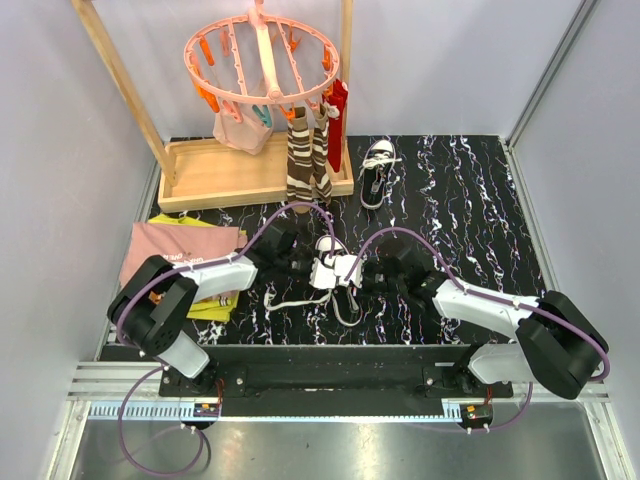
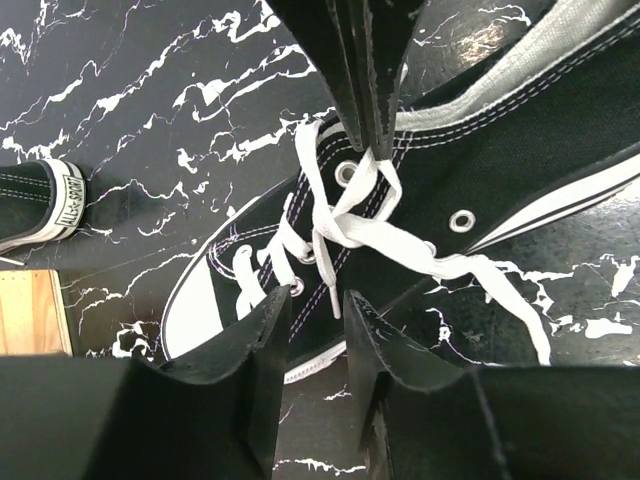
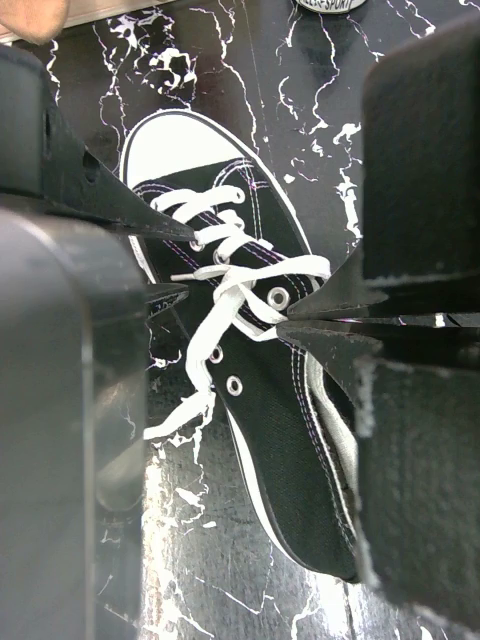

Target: Tie the shoes

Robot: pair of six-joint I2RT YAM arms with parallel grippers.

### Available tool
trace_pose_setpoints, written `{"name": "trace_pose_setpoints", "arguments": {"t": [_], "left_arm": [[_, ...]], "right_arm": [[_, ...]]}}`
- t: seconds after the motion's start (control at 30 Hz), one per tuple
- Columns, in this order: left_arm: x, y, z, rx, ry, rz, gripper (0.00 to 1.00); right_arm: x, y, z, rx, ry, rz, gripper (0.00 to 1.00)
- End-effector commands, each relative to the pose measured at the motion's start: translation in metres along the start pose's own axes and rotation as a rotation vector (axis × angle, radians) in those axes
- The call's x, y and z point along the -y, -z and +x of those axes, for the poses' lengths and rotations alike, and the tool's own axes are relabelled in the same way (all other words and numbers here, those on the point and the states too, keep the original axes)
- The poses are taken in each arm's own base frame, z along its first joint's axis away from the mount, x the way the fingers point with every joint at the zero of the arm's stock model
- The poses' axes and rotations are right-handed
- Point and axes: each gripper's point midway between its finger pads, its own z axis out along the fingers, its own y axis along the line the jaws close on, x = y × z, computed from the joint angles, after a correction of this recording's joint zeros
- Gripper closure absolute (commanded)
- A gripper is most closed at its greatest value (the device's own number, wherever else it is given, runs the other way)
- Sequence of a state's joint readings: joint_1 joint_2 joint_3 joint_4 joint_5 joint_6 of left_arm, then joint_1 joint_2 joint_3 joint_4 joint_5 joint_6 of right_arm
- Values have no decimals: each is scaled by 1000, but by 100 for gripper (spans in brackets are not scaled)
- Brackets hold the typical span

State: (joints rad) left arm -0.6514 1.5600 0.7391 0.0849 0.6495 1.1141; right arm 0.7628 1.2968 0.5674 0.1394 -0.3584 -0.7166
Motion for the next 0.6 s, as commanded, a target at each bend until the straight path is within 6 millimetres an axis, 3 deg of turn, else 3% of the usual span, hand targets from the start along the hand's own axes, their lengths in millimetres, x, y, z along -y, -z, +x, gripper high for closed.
{"name": "trace_pose_setpoints", "arguments": {"t": [0.0,0.2,0.53,0.57], "left_arm": [[-21,-8,-22,62,-70,-27,67],[-16,-16,-26,70,-55,-2,69],[-16,-18,-26,62,-19,-6,100],[-16,-17,-26,57,-12,-9,100]], "right_arm": [[14,3,-27,72,36,35,100],[14,2,-26,71,33,36,100],[15,3,-28,79,27,42,100],[17,4,-30,80,17,51,95]]}}
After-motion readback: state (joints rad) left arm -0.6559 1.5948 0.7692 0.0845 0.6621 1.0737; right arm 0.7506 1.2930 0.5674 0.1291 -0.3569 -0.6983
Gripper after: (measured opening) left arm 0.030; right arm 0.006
